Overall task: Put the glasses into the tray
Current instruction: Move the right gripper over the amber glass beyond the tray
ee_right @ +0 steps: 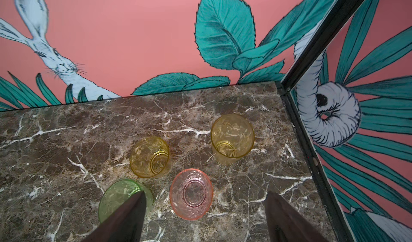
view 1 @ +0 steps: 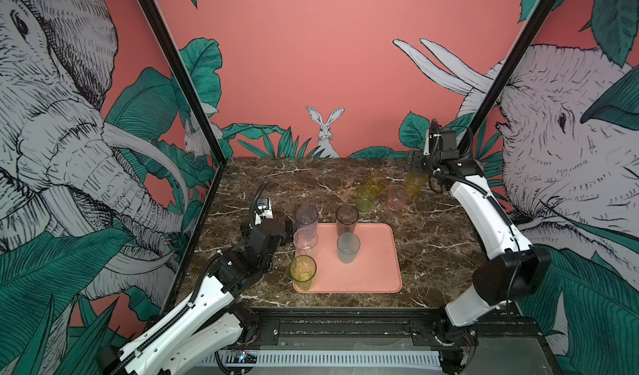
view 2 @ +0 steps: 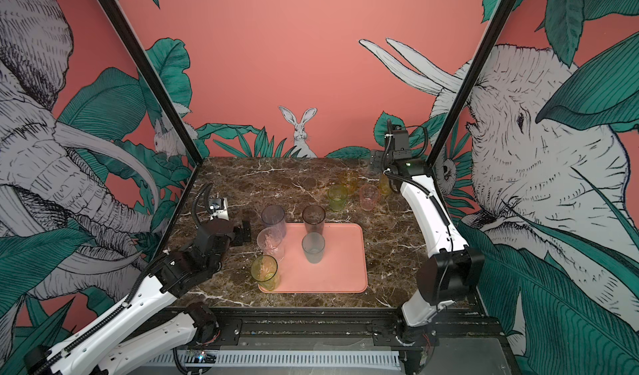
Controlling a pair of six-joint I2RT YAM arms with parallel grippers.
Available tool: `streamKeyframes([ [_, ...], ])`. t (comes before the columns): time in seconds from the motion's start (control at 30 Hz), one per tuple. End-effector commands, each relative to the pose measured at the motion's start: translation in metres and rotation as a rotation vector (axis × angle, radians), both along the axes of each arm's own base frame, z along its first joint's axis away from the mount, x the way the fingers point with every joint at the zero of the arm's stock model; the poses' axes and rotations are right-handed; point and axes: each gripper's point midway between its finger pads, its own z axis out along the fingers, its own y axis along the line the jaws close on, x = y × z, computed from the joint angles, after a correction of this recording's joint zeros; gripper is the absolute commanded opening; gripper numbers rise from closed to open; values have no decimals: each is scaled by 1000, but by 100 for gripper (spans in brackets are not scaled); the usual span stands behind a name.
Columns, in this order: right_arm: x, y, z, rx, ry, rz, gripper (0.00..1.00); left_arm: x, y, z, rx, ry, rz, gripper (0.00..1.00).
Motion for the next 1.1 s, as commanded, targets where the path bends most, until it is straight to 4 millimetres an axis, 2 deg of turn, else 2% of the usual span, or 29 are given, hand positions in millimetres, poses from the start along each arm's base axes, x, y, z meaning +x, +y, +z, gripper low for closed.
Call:
streamKeyframes([
  [0.0,13,-11,-8,67,25,-40,86,-4,6,-8,10,16,12,99],
  [0.17,38,-41,-32,70,108,-133,86,-5,6,-9,8,18,7,99],
  [0.37,55,-66,-61,93,224,-193,85,-6,9,-7,9,10,15,99],
  [0.63,65,-75,-96,169,324,-175,82,-5,11,-12,37,21,24,99],
  [1.07,61,-86,-122,156,371,-199,82,-5,13,-13,40,28,31,99],
])
